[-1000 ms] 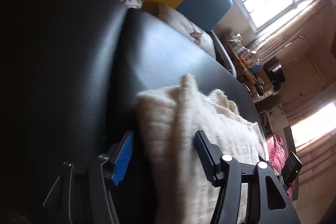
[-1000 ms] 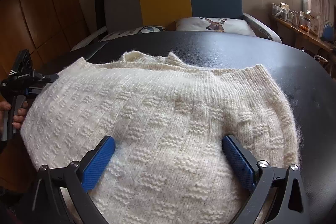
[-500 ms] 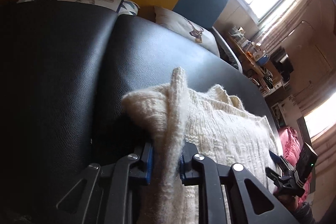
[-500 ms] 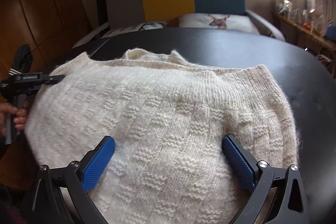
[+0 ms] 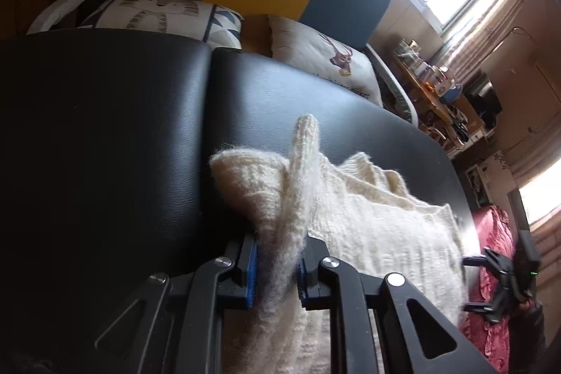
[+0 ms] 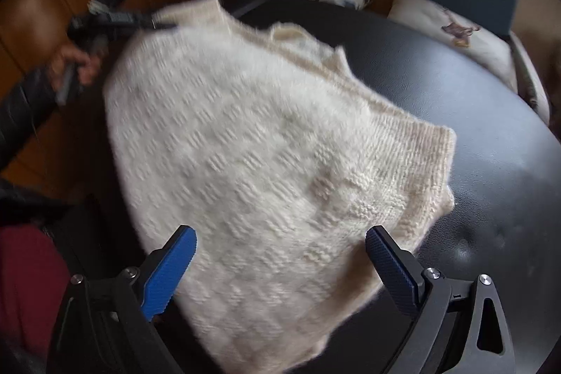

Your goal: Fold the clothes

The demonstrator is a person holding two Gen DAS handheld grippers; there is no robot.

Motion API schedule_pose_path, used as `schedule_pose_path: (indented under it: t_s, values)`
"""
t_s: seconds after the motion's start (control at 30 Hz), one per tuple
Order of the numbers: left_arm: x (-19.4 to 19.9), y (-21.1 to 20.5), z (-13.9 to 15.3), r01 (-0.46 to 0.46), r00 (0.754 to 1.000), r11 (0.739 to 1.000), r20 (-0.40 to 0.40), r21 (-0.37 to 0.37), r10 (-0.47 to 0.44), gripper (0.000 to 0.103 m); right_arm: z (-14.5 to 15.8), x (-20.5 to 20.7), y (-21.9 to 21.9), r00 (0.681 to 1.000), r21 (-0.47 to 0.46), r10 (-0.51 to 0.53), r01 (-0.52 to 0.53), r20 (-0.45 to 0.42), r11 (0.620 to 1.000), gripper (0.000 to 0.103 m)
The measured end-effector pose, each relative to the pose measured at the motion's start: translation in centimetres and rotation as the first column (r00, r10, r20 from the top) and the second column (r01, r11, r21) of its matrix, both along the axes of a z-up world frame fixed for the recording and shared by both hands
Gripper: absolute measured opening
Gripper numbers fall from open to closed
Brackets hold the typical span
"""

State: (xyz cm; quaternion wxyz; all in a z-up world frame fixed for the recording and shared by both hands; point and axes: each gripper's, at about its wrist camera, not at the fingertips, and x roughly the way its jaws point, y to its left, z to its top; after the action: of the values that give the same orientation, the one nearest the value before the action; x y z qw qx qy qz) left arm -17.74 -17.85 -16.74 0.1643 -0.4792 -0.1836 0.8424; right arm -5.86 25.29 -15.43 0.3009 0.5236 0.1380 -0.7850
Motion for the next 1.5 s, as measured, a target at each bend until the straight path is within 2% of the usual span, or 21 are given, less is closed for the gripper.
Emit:
schedule_pose_path:
  t_s: [0.03, 0.13, 0.3, 0.5, 0.57, 0.7, 0.87, 1.13, 1.2, 1.37, 1.5]
  values:
    - [-0.1, 0.1, 0.4, 0.007, 1.0, 1.0, 0.002, 0.015, -0.007, 0.016, -1.1, -0.5, 0.0, 1.0, 0.047, 0.01, -0.011, 0.02, 0.999, 0.097]
    - [0.1, 0.4, 1.6, 0.017, 1.0, 0.994, 0.01, 0.109, -0.018, 0.016, -3.1, -1.0, 0.6, 0.999, 0.064, 0.027, -0.029, 0.03, 0.998, 0.103]
    - [1.2, 2.3, 4.0, 0.046, 0.999, 0.971, 0.01, 0.235, -0.049, 0.015, -3.6, -0.2, 1.1, 0.999, 0.043, -0.009, 0.01, -0.032, 0.999, 0.103]
    - [1.9, 5.6, 6.6, 0.015, 0.999, 0.919, 0.039, 0.393, -0.033, 0.014, -3.8, 0.7, 1.5, 0.992, 0.005, -0.089, 0.09, -0.087, 0.996, 0.103]
    - [2.2, 7.2, 7.7, 0.001, 0.999, 0.905, 0.04, 0.426, -0.02, 0.014, -3.8, 0.8, 1.5, 0.989, -0.007, -0.114, 0.114, -0.097, 0.993, 0.103]
    - [2.3, 11.6, 9.9, 0.007, 0.999, 0.909, 0.029, 0.418, -0.021, 0.014, -3.7, 0.9, 1.3, 0.983, -0.029, -0.142, 0.139, -0.119, 0.99, 0.103]
    - [1.7, 17.8, 10.7, 0.018, 0.997, 0.91, 0.056, 0.414, -0.045, 0.014, -3.8, 1.2, 1.2, 0.975, -0.068, -0.153, 0.144, -0.16, 0.987, 0.103]
    - [0.6, 27.4, 7.6, 0.016, 0.983, 0.907, 0.157, 0.42, -0.09, 0.014, -2.9, 1.4, 0.6, 0.971, -0.116, -0.146, 0.125, -0.19, 0.985, 0.103]
    - [0.5, 29.4, 6.4, 0.007, 0.979, 0.914, 0.184, 0.406, -0.089, 0.014, -2.8, 1.7, 0.8, 0.97, -0.129, -0.146, 0.122, -0.196, 0.984, 0.103]
    - [-0.1, 31.6, 2.4, -0.038, 0.957, 0.921, 0.278, 0.387, -0.077, 0.014, -2.7, 2.4, 0.9, 0.967, -0.141, -0.149, 0.121, -0.208, 0.982, 0.103]
    - [0.0, 32.6, 1.1, -0.024, 0.943, 0.925, 0.315, 0.379, -0.104, 0.016, -2.4, 3.1, 0.9, 0.965, -0.134, -0.144, 0.116, -0.221, 0.984, 0.103]
